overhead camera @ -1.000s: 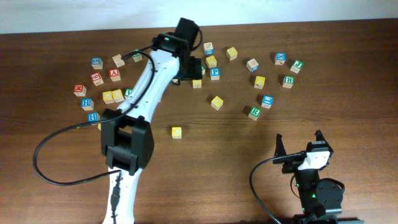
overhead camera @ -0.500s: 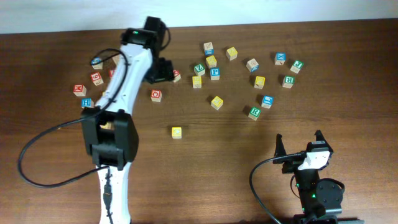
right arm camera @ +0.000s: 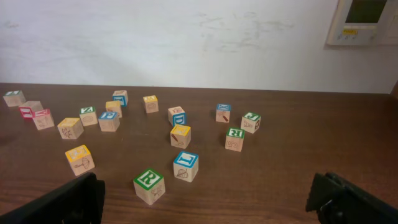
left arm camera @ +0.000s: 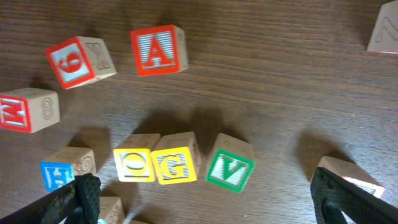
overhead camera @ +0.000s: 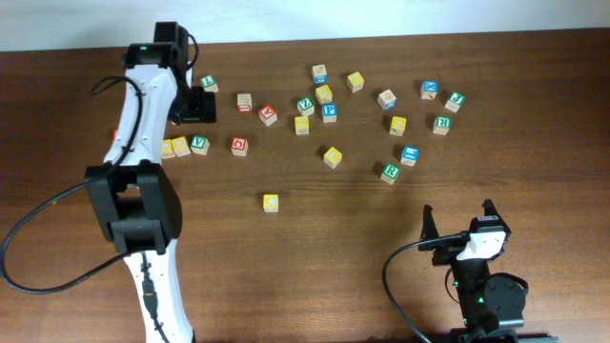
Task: Spell out CVPR
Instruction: 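Open the left gripper and move it to the green V block, then grasp the green V block with the left gripper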
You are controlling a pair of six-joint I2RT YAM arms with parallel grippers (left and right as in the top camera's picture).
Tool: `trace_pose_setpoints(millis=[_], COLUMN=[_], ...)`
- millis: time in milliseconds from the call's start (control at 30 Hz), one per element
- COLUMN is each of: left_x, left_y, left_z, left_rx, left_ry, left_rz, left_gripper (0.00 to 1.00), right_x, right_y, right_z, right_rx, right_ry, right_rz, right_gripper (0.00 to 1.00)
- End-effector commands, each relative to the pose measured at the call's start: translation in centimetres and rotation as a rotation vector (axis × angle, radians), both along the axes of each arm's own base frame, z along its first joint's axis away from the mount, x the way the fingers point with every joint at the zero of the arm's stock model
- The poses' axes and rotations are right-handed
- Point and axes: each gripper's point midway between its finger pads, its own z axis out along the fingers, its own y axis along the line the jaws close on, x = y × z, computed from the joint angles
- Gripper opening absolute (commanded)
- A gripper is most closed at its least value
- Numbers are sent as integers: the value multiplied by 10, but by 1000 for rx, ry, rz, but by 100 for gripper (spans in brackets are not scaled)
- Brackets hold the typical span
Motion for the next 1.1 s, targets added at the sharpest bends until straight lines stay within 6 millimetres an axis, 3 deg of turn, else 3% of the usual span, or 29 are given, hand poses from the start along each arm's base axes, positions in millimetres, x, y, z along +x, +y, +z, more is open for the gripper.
trace_pose_setpoints(millis=[0, 200, 233, 267, 333, 400, 567, 700, 800, 867, 967, 1067], left_x=[-1, -5, -5, -5, -10, -14, -13, -20, -20, -23, -40, -40], left_y=[-15, -15, -15, -15, -18, -23, -24, -22, -21, -25, -26, -26], left_z=[-6, -8, -10, -13, -28, -43, -50, -71, -75, -77, -92, -95], left_rx=[-120, -117, -117, -117, -129, -154, -156, -152, -144, -168, -181, -180], left_ry=[22, 42, 44, 44, 65, 79, 76, 93, 90, 102, 155, 154], left_rz=[-110, -136, -136, -135, -162, -181, -189, -190, -205, -207, -202, -202], left_gripper=[99, 99, 84, 75, 70, 56, 52, 54, 56, 49, 47, 40], right_x=[0, 0, 0, 0, 0, 0, 0, 0, 0, 0, 0, 0], right_y=[-3, -3, -3, -3, -3, -3, -3, -3, -3, -3, -3, -3], right_z=[-2, -2, -2, -3, -2, -3, -3, -3, -2, -2, -2, -3], right_rx=[2, 2, 2, 2, 2, 2, 2, 2, 2, 2, 2, 2], right_ry=[4, 4, 4, 5, 4, 5, 5, 5, 4, 4, 4, 5], right_rz=[-16, -16, -16, -16, -16, -16, -16, -16, -16, -16, -16, -16], right_gripper=[98, 98, 98, 98, 98, 98, 98, 98, 98, 98, 98, 98])
